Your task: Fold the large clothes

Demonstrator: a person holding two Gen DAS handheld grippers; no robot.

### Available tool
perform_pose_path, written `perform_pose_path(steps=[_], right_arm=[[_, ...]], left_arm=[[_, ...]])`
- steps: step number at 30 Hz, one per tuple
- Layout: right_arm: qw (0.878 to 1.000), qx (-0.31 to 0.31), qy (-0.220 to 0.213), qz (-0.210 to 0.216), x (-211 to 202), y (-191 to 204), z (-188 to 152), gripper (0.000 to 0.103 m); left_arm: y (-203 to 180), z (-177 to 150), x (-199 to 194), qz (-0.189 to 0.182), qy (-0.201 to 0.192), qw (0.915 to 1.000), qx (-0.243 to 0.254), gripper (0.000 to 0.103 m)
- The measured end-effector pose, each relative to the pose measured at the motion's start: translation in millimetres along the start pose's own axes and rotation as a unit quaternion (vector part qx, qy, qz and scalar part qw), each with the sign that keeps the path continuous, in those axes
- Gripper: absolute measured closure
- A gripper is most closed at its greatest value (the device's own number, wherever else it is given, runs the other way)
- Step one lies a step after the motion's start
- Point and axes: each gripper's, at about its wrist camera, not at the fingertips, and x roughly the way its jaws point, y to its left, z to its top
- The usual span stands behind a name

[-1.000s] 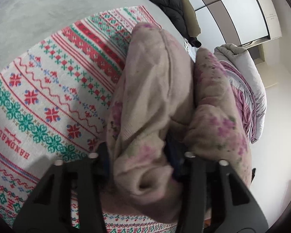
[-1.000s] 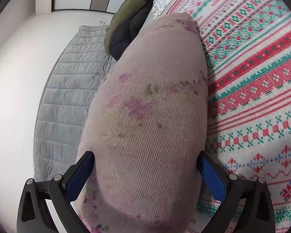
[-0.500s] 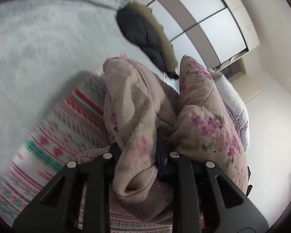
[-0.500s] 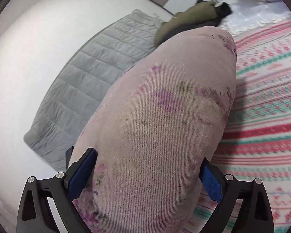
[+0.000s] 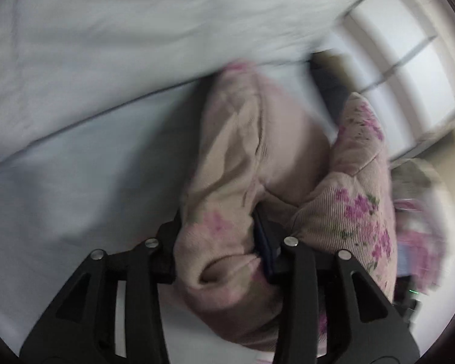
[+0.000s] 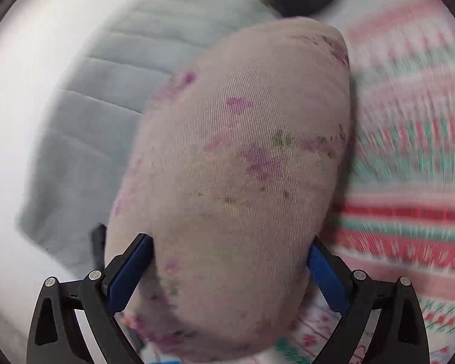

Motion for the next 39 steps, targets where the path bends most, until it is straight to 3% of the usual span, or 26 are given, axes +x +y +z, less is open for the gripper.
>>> perform_pose_path(steps=[2,3,6,10,12,14,16,17,18,21,25,28,30,32,36,39], right_arm=[[0.999,0.029,-0.025,0.028,2,-8,-7,0.002],[0.999,0.023,-0.025,0.015,-2,-2,-6,0.002],[0.998,-0.040,-0.031,-0.023,-29,24,-4,0.002],[0.994,-0.092,-0.057,-0.024,-78,55,-14,0.002],[0.993,-0.098,-0.060,-0.028,-91,63,-22,0.002],[0.989,-0.123,-0.062,-0.045,-113,74,-43,0.002],[0.981,-0.166,-0.060,-0.077,-132,92,-69,0.002],[0.978,-0.184,-0.057,-0.084,-144,98,-82,0.002],[0.975,-0.199,-0.053,-0.088,-155,103,-95,0.002],[0.964,-0.245,-0.042,-0.094,-189,126,-142,0.002],[0.945,-0.297,-0.051,-0.125,-234,146,-198,0.002],[0.928,-0.331,-0.068,-0.157,-256,158,-230,0.001],[0.922,-0.346,-0.063,-0.161,-269,160,-248,0.001],[0.919,-0.356,-0.062,-0.157,-279,159,-259,0.000],[0.914,-0.358,-0.068,-0.179,-284,153,-263,0.000],[0.922,-0.340,-0.074,-0.168,-288,147,-260,0.000]], left_arm=[[7,0,-3,-0.034,-0.024,0.9990,0.015,0.045],[4,1,-11,-0.037,-0.038,0.9983,0.026,0.045],[-14,6,-41,-0.027,-0.073,0.9956,0.052,0.045],[-20,9,-91,-0.033,-0.108,0.9933,0.023,0.044],[-23,-4,-124,-0.005,-0.137,0.9903,0.022,0.044],[-37,-35,-160,0.051,-0.181,0.9813,0.041,0.044],[-49,-78,-190,0.099,-0.221,0.9678,0.070,0.037],[-59,-107,-203,0.115,-0.241,0.9595,0.091,0.023],[-64,-129,-213,0.122,-0.252,0.9540,0.106,0.013],[-86,-214,-240,0.123,-0.269,0.9411,0.164,0.008],[-99,-279,-263,0.159,-0.265,0.9356,0.170,0.007],[-114,-308,-281,0.175,-0.271,0.9294,0.179,0.007],[-125,-327,-293,0.186,-0.290,0.9196,0.189,0.006],[-132,-342,-301,0.194,-0.295,0.9141,0.199,0.003],[-145,-364,-309,0.204,-0.286,0.9115,0.213,0.003],[-149,-379,-309,0.215,-0.287,0.9077,0.218,0.003]])
